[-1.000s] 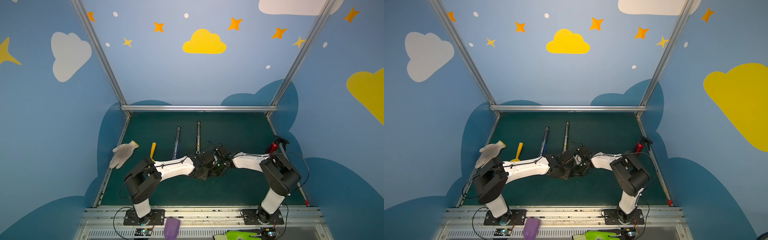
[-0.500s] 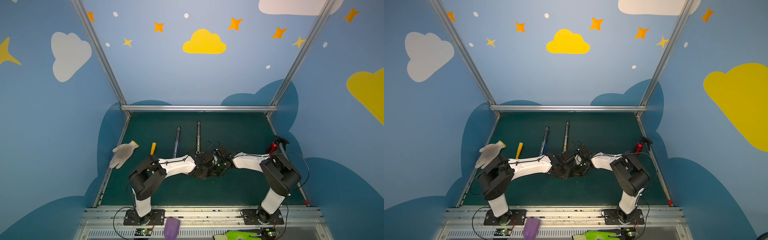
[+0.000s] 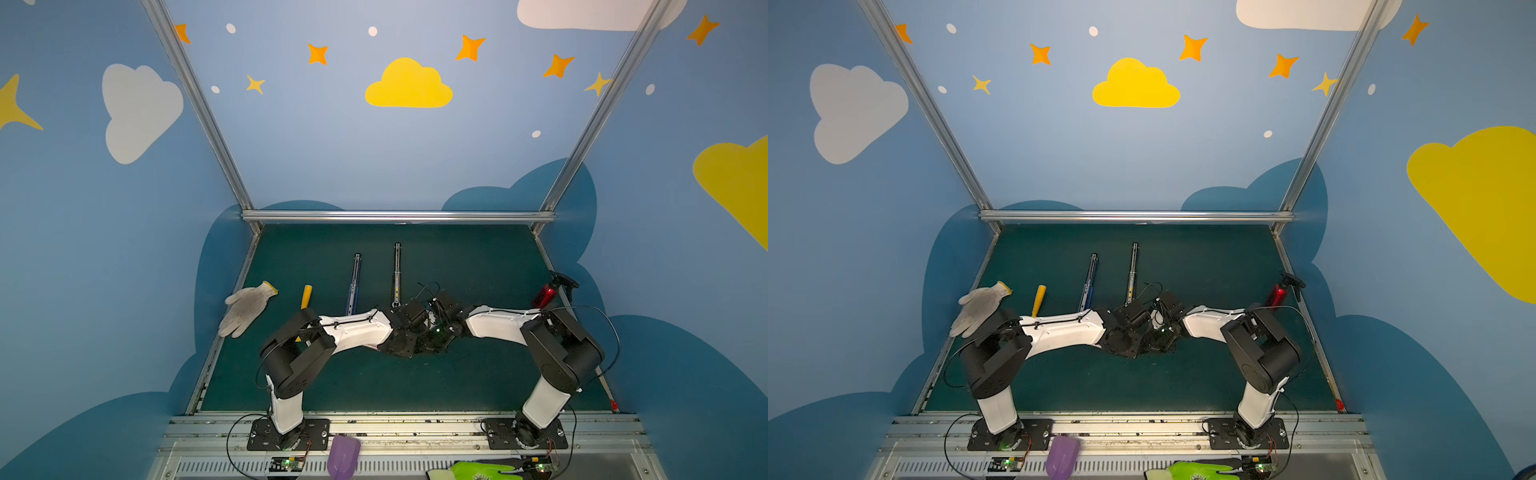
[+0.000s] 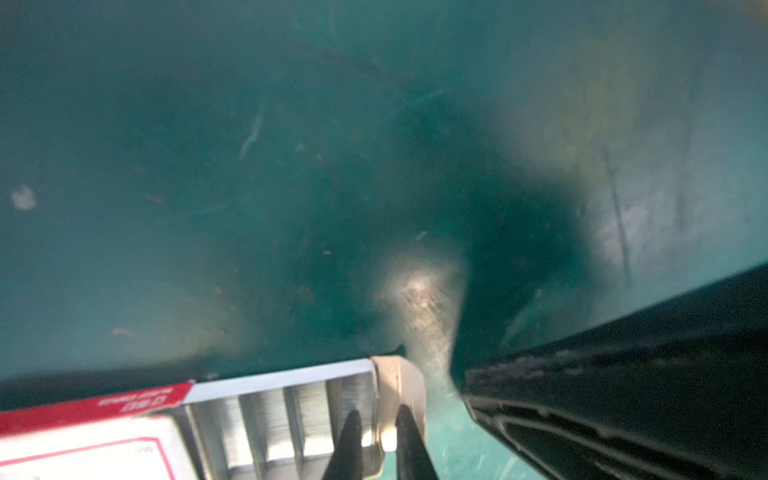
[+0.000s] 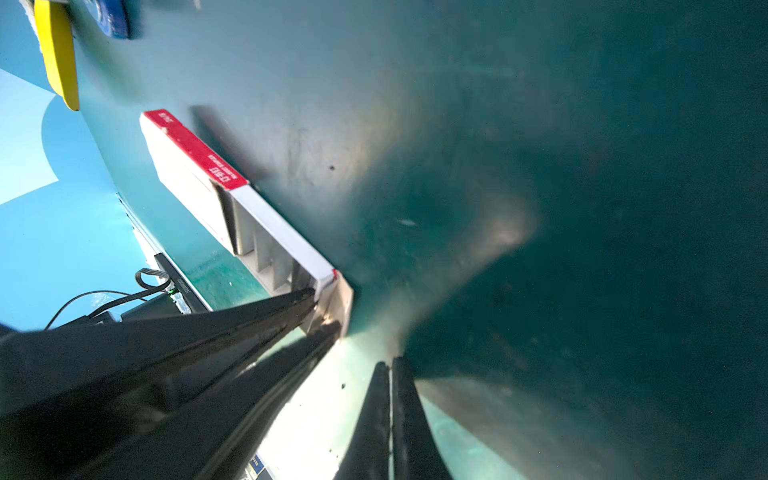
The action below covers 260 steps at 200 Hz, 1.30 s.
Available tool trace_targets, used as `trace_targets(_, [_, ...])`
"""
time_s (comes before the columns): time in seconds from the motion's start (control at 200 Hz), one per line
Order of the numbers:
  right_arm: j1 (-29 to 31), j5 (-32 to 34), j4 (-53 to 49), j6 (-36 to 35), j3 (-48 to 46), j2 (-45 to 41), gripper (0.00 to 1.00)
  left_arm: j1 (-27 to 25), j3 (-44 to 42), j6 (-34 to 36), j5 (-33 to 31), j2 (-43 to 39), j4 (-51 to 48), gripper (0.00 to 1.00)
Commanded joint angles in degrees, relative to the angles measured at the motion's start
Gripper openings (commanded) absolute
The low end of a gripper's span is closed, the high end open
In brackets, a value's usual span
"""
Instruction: Load the staples into the stapler
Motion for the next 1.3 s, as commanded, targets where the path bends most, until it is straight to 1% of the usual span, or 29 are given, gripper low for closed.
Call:
trace_targets(0.0, [-0.2,2.1,-1.4,0.3,-1.4,-0.7,0.08,0.3,-0.1,0.1,-1.2,1.3,-1.6,0.16])
trace_targets(0.07, [-0.2,2.0,-1.3,0.3,-1.4,-0.5,0.08,0.4,0.2,0.2,-1.4,1.3,-1.7,0.16])
trace_targets(0.1, [-0.2,1.9,-1.4,0.2,-1.3,-0.4,0.07,0.4,0.3,0.2,-1.4,1.3,-1.7,0.12])
trace_targets(0.135, [-0.2,1.8,-1.4,0.2,-1.3,-0.4,0.08,0.5,0.4,0.1,-1.7,1.3,-1.7,0.11])
trace_targets(0.165, [-0.2,1.7,-1.4,0.2,-1.2,-0.3,0.07,0.6,0.3,0.1,-1.6,1.2,-1.7,0.13])
trace_targets(0.195, [-0.2,1.7,-1.4,0.1,-1.1,-0.2,0.07,0.7,0.4,0.1,-1.6,1.3,-1.6,0.17])
trace_targets(0.25, [-0.2,1.7,-1.5,0.1,-1.1,-0.2,0.07,0.7,0.6,0.2,-1.4,1.5,-1.6,0.17])
trace_targets(0.275, [-0.2,1.6,-1.5,0.1,-1.1,-0.2,0.07,0.8,0.6,0.1,-1.4,1.5,-1.7,0.16])
trace_targets(0.335, [-0.2,1.6,-1.5,0.0,-1.2,-0.2,0.07,0.7,0.4,0.1,-1.2,1.6,-1.5,0.1])
trace_targets(0.431, [-0.2,1.5,-1.4,0.0,-1.2,0.0,0.07,0.9,0.4,0.1,-1.0,1.4,-1.5,0.04])
trace_targets(0.651, [-0.2,1.3,-1.2,0.0,-1.1,0.4,0.07,0.8,1.4,0.5,-1.5,-0.4,-3.3,0.04])
trace_targets(0.881, [-0.2,1.2,-0.9,0.2,-1.3,0.6,0.07,1.4,2.4,1.2,-1.9,-5.0,-6.1,0.06])
trace_targets(1.006, [-0.2,1.0,-0.7,0.3,-1.4,0.7,0.07,2.1,2.0,1.4,-0.8,-6.4,-6.0,0.04])
trace_targets(1.137, [-0.2,1.2,-0.7,0.4,-1.6,0.1,0.07,2.4,1.5,1.2,-1.0,-7.4,-6.4,0.04])
trace_targets(1.297, [-0.7,2.2,-1.4,0.1,-1.8,-1.6,0.07,3.5,-0.5,0.8,0.8,-11.7,-4.7,0.04])
